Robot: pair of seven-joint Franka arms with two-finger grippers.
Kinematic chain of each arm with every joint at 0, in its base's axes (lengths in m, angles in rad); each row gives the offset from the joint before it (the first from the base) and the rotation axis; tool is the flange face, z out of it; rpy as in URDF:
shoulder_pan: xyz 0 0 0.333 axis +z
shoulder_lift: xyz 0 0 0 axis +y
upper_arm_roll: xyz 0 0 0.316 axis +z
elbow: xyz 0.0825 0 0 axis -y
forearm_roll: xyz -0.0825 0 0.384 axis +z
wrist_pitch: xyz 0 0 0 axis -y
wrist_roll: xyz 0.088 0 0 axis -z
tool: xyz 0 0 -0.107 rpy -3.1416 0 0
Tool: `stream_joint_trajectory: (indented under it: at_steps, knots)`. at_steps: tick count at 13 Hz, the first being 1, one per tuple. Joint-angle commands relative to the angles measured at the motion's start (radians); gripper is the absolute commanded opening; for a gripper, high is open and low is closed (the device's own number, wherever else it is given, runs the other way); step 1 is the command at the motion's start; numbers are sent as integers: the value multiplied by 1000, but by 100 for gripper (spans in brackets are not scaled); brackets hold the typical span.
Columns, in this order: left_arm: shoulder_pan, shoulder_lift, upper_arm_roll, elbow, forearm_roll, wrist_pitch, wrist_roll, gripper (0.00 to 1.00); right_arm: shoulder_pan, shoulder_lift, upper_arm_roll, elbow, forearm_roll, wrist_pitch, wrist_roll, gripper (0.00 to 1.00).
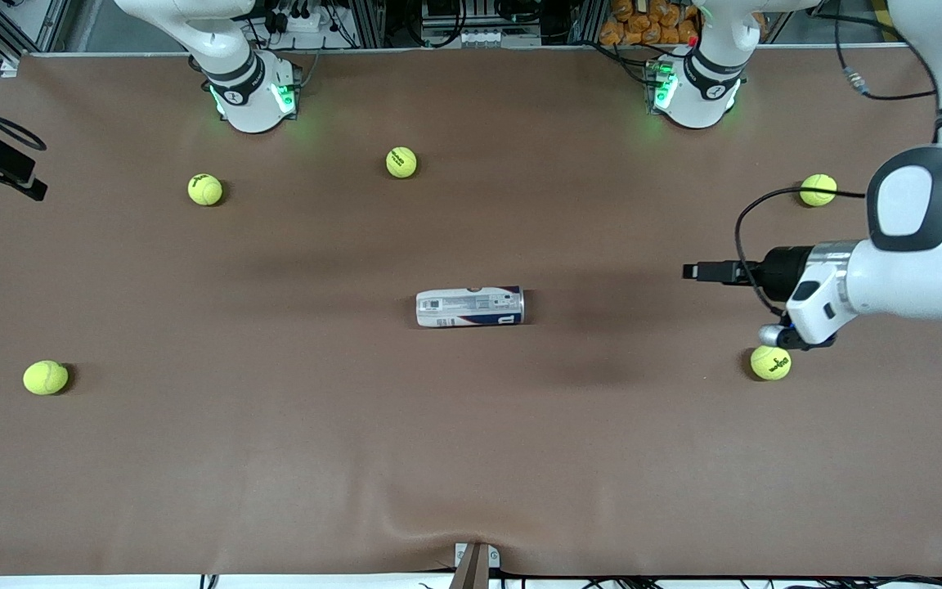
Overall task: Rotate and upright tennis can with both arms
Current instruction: 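Move the left gripper toward the closed end of the lying can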
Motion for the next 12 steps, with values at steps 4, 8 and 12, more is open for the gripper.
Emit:
stream_joint_trajectory:
  at_steps: [4, 8, 12]
  knots:
    - [-72, 120, -3, 28, -99, 122, -67, 100, -98, 4, 14, 10, -2, -117, 10, 100]
    - [-118, 165, -1, 26, -98, 203, -86, 100, -58, 7, 20, 10, 2, -103, 10, 100]
    - [-136, 278, -15, 34, -130, 297, -26, 100, -35, 9, 20, 10, 8, -75, 8, 100]
